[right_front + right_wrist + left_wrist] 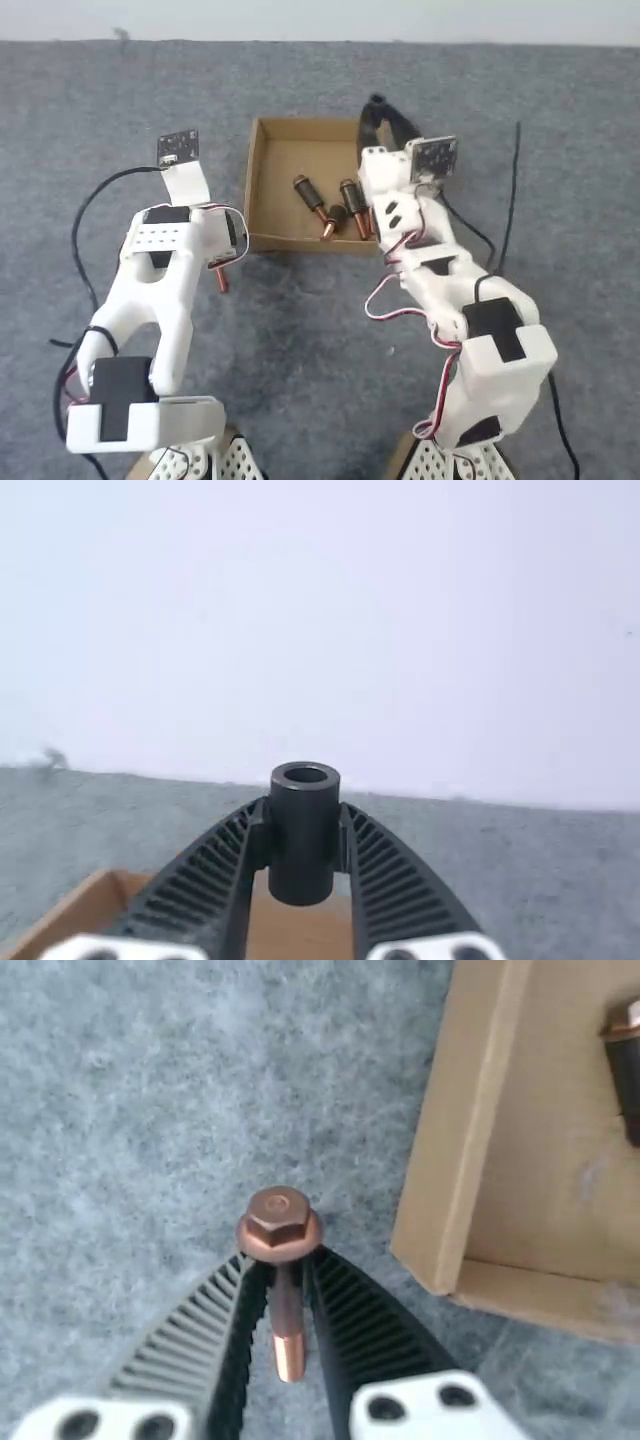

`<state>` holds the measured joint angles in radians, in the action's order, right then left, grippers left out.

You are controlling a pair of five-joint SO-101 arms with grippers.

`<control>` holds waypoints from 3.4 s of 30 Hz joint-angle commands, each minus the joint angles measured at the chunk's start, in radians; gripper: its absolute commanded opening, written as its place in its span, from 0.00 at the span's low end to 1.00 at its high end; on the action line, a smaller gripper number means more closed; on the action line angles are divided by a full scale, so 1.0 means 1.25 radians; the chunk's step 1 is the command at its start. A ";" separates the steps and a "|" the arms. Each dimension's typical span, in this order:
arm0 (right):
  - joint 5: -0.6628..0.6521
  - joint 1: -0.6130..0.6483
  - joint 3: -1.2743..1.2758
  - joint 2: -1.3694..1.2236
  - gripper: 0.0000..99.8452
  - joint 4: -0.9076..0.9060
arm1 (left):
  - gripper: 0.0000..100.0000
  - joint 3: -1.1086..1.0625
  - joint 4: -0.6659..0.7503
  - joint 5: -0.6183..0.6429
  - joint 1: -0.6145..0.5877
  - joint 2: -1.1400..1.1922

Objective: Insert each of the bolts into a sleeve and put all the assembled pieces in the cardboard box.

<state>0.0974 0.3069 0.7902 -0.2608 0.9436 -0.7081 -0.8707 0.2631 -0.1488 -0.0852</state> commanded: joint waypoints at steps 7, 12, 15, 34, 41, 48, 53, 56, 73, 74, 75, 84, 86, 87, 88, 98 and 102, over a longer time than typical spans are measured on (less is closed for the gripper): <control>-0.020 0.090 0.248 0.170 0.01 0.174 | 0.01 0.007 0.021 -0.009 0.006 -0.004; -0.020 0.147 0.392 0.260 0.01 0.204 | 0.01 0.007 0.020 -0.009 0.006 -0.004; -0.020 0.171 0.466 0.312 0.01 0.245 | 0.01 0.007 0.020 -0.009 0.006 -0.004; -0.015 0.231 0.701 0.516 0.01 0.143 | 0.01 0.074 0.016 -0.004 0.006 -0.011; -0.015 0.230 0.701 0.516 0.01 0.143 | 0.01 0.179 0.015 -0.004 0.007 -0.012; -0.015 0.230 0.701 0.515 0.01 0.142 | 0.01 0.282 0.015 -0.004 0.011 -0.012; -0.015 0.230 0.701 0.515 0.01 0.142 | 0.01 0.337 0.015 -0.004 0.070 -0.012; -0.015 0.230 0.701 0.515 0.01 0.142 | 0.01 0.354 0.015 -0.004 0.115 -0.022; -0.015 0.230 0.701 0.515 0.01 0.142 | 0.01 0.222 -0.043 -0.002 0.340 -0.425; -0.015 0.230 0.701 0.515 0.01 0.142 | 0.01 0.214 -0.044 -0.002 0.349 -0.436; -0.015 0.230 0.701 0.515 0.01 0.142 | 0.01 0.206 -0.045 -0.002 0.357 -0.449; -0.017 0.230 0.701 0.515 0.01 0.142 | 0.01 0.102 -0.044 -0.002 0.439 -0.567; -0.017 0.230 0.701 0.515 0.01 0.142 | 0.01 0.085 -0.047 -0.002 0.448 -0.586; -0.017 0.230 0.701 0.515 0.01 0.142 | 0.01 0.079 -0.047 -0.002 0.448 -0.597; -0.017 0.230 0.701 0.515 0.01 0.142 | 0.01 0.072 -0.047 -0.002 0.448 -0.606; -0.018 0.230 0.701 0.515 0.01 0.142 | 0.01 0.014 -0.042 0.070 0.449 -0.642; -0.018 0.230 0.701 0.515 0.01 0.142 | 0.01 0.014 -0.041 0.070 0.449 -0.641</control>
<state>0.0882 0.5861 1.6464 0.3406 1.1262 -0.7050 -0.9275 0.3414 0.4051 -0.8416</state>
